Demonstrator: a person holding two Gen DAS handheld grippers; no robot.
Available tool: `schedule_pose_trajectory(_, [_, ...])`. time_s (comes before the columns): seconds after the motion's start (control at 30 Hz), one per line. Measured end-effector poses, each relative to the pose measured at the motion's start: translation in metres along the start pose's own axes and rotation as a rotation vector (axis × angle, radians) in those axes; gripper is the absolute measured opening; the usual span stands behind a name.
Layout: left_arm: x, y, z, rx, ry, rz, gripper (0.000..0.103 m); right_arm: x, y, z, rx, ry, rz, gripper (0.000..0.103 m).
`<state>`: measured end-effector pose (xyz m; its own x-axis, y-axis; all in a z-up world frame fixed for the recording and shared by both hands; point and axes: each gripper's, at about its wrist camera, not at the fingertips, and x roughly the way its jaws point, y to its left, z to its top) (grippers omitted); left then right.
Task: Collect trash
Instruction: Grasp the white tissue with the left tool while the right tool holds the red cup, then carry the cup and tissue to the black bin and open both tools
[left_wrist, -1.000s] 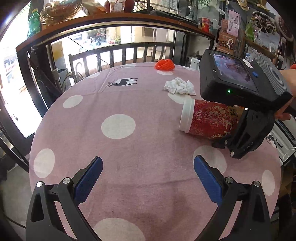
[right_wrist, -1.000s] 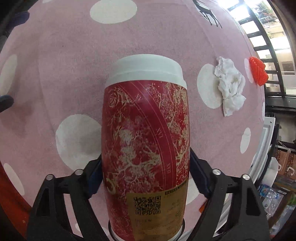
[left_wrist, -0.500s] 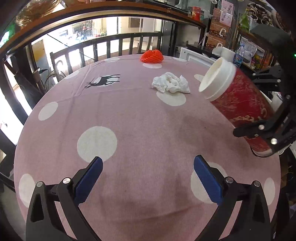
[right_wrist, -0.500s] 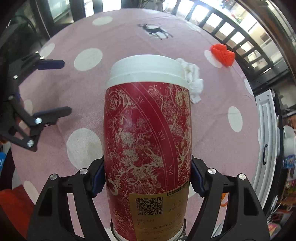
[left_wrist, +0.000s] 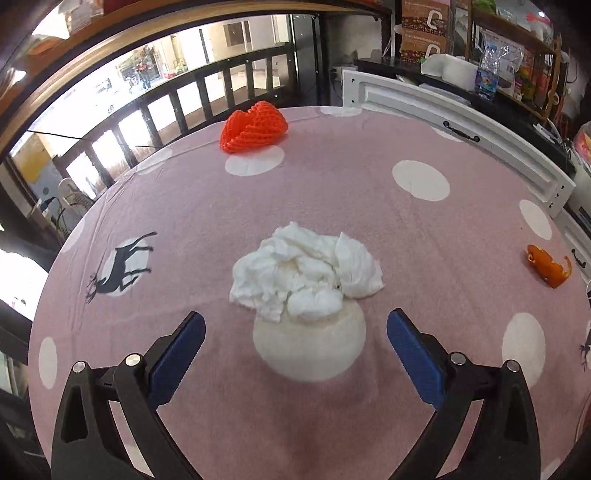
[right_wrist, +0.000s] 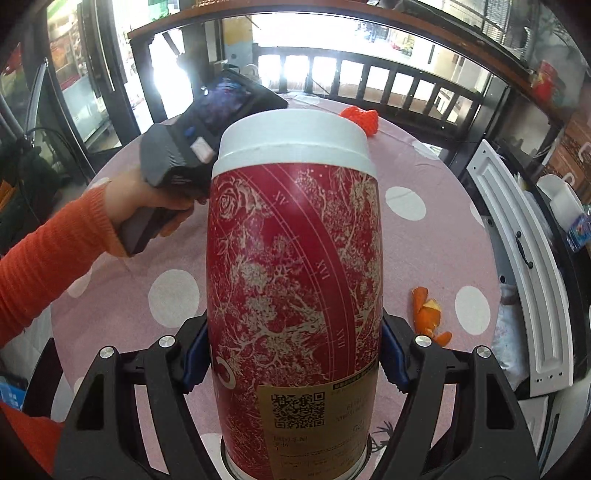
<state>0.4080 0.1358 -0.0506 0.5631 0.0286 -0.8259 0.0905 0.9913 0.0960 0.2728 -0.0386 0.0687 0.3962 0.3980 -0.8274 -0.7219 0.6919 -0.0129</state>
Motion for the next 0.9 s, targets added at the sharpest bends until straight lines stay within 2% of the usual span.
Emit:
schedule_pose_trajectory(0.1, [0.019, -0.002, 0.013, 0.005, 0.028, 0.014, 0.096, -0.01, -0.008, -0.006, 0.021, -0.033, -0.008, 0.074])
schedule_pose_trajectory(0.2, [0.026, 0.003, 0.018, -0.032, 0.03, -0.022, 0.086, -0.021, -0.012, -0.014, 0.044, -0.055, -0.008, 0.074])
schedule_pose_trajectory(0.37, [0.026, 0.004, 0.02, -0.079, 0.002, -0.06, 0.053, -0.027, -0.029, -0.02, 0.106, -0.104, -0.019, 0.074])
schedule_pose_trajectory(0.43, [0.024, 0.001, 0.017, -0.074, -0.016, -0.053, 0.047, -0.028, -0.037, -0.023, 0.144, -0.122, -0.021, 0.074])
schedule_pose_trajectory(0.57, [0.01, -0.006, 0.009, -0.09, -0.053, -0.055, 0.044, -0.031, -0.056, -0.035, 0.225, -0.163, -0.03, 0.074])
schedule_pose_trajectory(0.7, [-0.02, -0.024, -0.002, -0.087, -0.106, -0.108, 0.044, -0.04, -0.078, -0.057, 0.316, -0.209, -0.024, 0.074])
schedule_pose_trajectory(0.9, [-0.073, -0.075, -0.029, -0.026, -0.186, -0.198, 0.044, -0.054, -0.115, -0.1, 0.446, -0.249, -0.071, 0.074])
